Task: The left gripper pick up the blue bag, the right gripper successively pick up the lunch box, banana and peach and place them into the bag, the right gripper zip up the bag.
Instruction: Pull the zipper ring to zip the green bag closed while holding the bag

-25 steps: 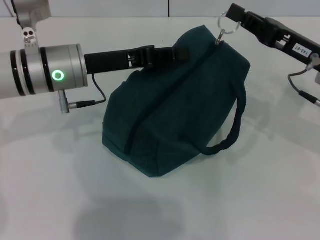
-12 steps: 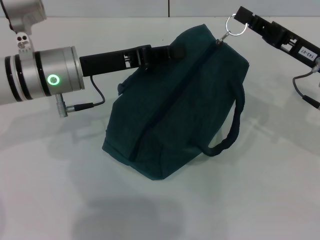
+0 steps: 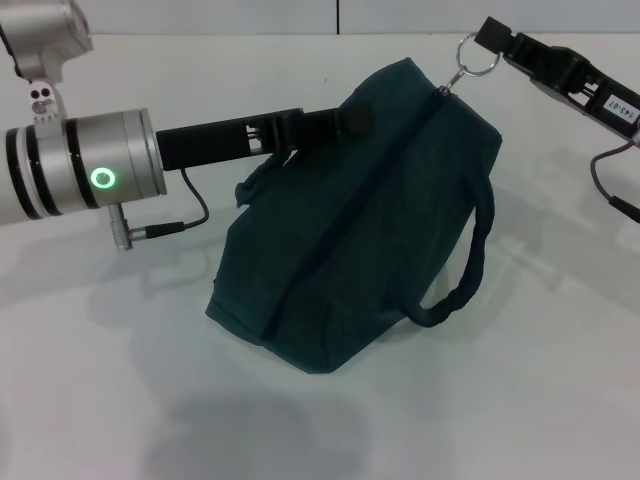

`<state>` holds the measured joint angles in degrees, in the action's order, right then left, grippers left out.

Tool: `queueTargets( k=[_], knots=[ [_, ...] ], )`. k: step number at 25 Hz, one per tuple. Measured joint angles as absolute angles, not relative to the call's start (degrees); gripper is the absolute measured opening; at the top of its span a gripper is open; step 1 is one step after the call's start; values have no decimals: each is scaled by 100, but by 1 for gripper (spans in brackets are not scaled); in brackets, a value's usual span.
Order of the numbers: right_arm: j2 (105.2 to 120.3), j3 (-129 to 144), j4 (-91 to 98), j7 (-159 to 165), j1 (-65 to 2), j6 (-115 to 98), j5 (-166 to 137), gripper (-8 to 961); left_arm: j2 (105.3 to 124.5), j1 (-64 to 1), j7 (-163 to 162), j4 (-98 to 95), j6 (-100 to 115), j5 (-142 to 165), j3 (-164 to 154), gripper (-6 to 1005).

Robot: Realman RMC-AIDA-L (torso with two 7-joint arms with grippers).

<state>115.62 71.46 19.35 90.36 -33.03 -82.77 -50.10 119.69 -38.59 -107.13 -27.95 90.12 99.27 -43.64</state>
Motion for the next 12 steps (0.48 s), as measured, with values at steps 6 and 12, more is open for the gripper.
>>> queueTargets(
  k=[6,12],
  knots=[
    [11553,7145,1793,9307,-3292,-8247,-5007,42,11980,-3849,-10577,-2790,9128,9921,-4368,60],
    [11541,7134,1625,9864,-3270,-8072,-5007,42,11991,-3811,-10276,-2725,9311,9890,-4368,59]
  ],
)
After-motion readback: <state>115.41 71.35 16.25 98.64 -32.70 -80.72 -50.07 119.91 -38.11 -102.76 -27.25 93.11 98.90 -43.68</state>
